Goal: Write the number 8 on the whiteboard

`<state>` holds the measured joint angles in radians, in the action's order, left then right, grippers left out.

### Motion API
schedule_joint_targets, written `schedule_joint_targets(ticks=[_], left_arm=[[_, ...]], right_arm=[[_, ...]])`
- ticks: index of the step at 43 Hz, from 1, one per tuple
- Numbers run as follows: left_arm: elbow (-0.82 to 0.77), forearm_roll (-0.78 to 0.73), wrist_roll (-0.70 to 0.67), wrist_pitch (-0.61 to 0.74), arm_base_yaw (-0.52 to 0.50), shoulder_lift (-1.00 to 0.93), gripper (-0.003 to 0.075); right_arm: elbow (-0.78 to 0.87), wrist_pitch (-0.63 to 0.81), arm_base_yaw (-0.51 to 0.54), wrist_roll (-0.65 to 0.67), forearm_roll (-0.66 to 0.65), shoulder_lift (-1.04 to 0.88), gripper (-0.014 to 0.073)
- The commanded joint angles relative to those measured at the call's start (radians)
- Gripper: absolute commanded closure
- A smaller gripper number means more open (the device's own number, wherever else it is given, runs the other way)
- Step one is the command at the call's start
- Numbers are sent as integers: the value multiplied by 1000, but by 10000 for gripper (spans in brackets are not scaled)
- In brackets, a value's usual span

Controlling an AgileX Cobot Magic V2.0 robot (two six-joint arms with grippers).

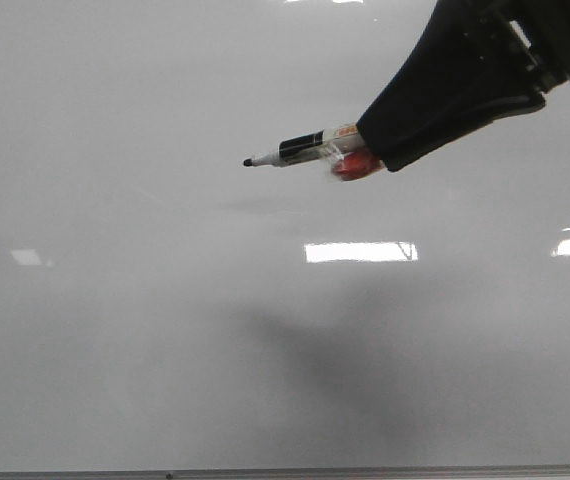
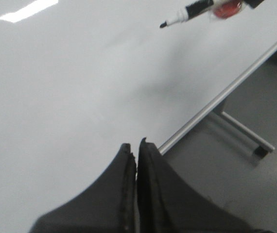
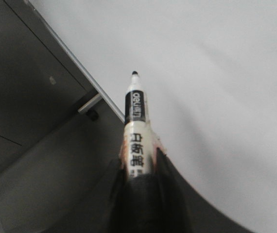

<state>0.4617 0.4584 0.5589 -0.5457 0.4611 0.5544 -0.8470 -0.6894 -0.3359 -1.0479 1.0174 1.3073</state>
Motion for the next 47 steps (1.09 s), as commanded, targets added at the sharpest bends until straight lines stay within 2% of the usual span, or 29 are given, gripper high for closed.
schedule_joint_targets(ticks=[1, 7, 19, 26, 36, 42, 47], left_arm=[[1, 42, -13, 94, -3, -63, 741], [-4, 42, -13, 114, -3, -106, 741], [-4, 42, -13, 130, -3, -106, 741], [-4, 42, -13, 130, -3, -106, 741], [-4, 42, -13, 130, -3, -106, 741], [-4, 42, -13, 130, -3, -106, 741], [-4, 42, -13, 130, -3, -106, 741]], right_arm=[[-34, 40, -19, -26, 99, 5, 652], [-116, 53, -58, -31, 107, 90, 652], [-255, 200, -59, -30, 132, 210, 652], [-316, 211, -59, -30, 136, 262, 652], [-336, 225, -59, -30, 138, 330, 652], [-331, 168, -59, -29, 78, 355, 652], [-307, 191, -46, 24, 17, 341, 652]])
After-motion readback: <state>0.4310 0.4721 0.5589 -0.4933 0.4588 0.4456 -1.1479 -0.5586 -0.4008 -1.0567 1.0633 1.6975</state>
